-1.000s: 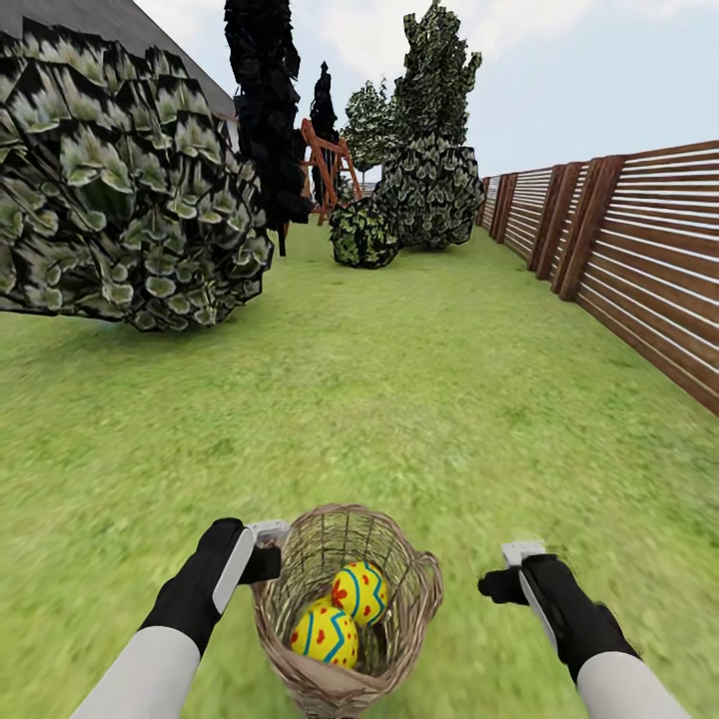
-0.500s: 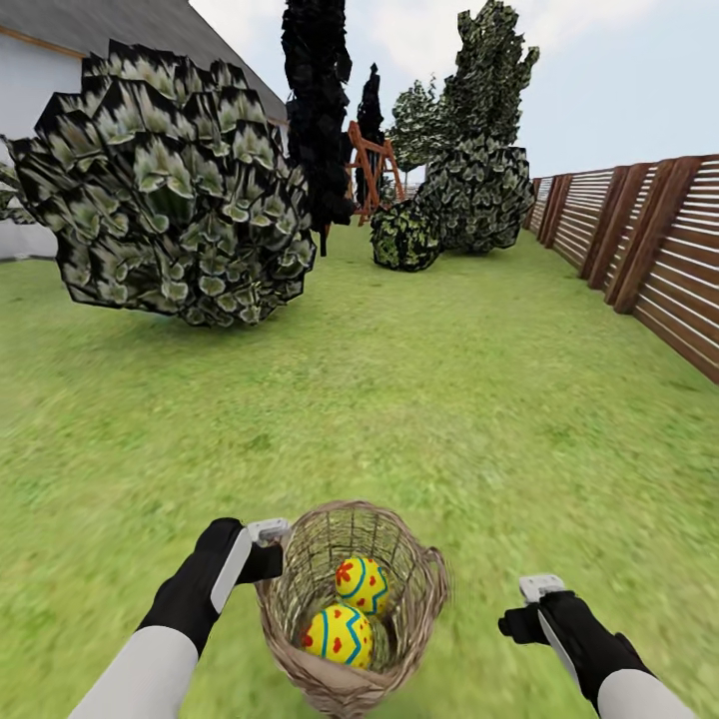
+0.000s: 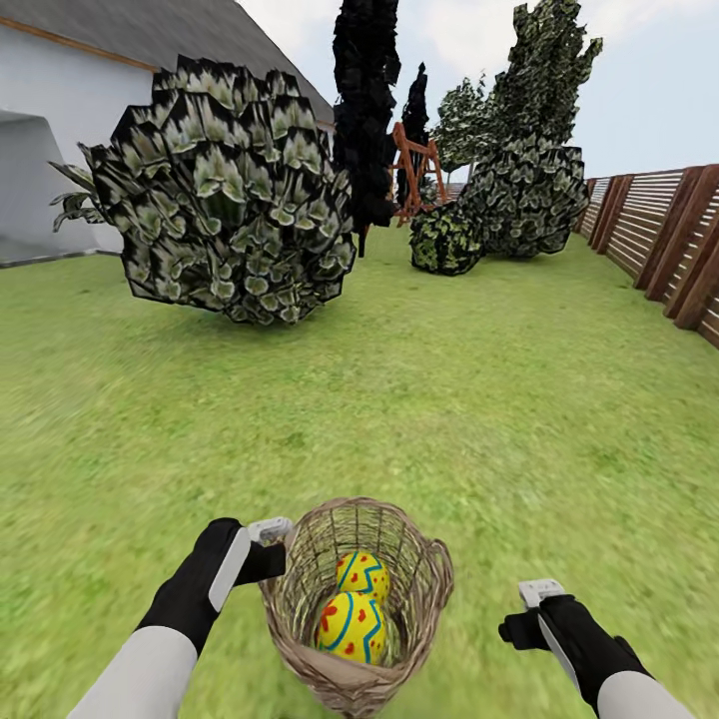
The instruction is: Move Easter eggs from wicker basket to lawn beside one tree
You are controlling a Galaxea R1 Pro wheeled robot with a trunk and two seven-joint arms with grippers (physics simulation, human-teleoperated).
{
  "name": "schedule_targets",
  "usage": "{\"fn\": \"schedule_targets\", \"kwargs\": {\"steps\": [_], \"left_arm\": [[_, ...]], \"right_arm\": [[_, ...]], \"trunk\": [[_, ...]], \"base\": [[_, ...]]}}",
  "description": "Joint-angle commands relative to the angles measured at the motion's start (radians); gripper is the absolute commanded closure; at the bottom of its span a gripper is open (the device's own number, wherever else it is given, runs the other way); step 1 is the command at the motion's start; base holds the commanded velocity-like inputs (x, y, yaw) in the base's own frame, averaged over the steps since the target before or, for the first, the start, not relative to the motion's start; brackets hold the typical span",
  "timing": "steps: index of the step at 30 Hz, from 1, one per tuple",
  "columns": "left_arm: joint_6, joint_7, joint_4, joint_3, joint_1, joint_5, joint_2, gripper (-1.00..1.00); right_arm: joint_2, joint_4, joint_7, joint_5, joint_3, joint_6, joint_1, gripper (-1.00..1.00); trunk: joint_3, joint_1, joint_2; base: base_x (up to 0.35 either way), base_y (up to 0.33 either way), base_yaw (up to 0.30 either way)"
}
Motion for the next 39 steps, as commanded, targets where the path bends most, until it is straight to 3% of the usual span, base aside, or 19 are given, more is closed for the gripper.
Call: {"fn": "schedule_targets", "kwargs": {"steps": [1,7,11,17,19,21,24,26,39], "left_arm": [[0.002,0.009,-0.001,0.003,-0.001,0.027,-0.001,1.00],[0.002,0.009,-0.003,0.003,0.000,0.027,0.000,1.00],[0.002,0.009,-0.003,0.003,0.000,0.027,0.001,1.00],[0.002,0.009,-0.003,0.003,0.000,0.027,0.001,1.00],[0.002,0.009,-0.003,0.003,0.000,0.027,0.001,1.00],[0.002,0.009,-0.003,0.003,0.000,0.027,0.001,1.00],[0.002,0.009,-0.002,0.003,0.000,0.027,0.001,1.00],[0.002,0.009,-0.002,0.003,0.000,0.027,0.001,1.00],[0.002,0.009,-0.003,0.003,-0.001,0.027,0.001,1.00]], "right_arm": [[0.000,-0.001,0.008,0.011,-0.006,0.004,0.000,-1.00],[0.002,0.024,0.008,0.014,-0.005,-0.042,0.000,-1.00],[0.005,0.024,-0.042,0.014,-0.003,-0.043,0.000,-1.00],[0.006,0.031,-0.050,0.013,-0.003,-0.045,0.000,-1.00],[0.008,0.093,-0.050,0.017,-0.003,-0.050,0.000,-1.00],[0.008,0.183,-0.050,0.021,-0.002,-0.127,0.001,-1.00],[0.009,0.382,-0.053,0.085,-0.001,-0.311,0.002,-1.00],[0.009,0.454,-0.053,0.099,-0.001,-0.368,0.009,-1.00],[0.020,0.480,-0.052,0.107,0.001,-0.405,0.067,-1.00]], "trunk": [[0.002,-0.004,0.007],[0.021,-0.027,0.049],[0.034,-0.042,0.077],[0.052,-0.065,0.119],[0.059,-0.073,0.133],[0.065,-0.081,0.147],[0.074,-0.092,0.168],[0.081,-0.100,0.182],[0.121,-0.150,0.273]], "base": [[0.000,0.000,0.016],[0.000,0.000,0.031],[0.000,0.000,0.282],[0.000,0.000,0.293],[0.000,0.000,0.293],[0.000,0.000,0.293],[0.000,0.000,0.293],[0.000,0.000,0.293],[0.000,0.000,0.081]]}}
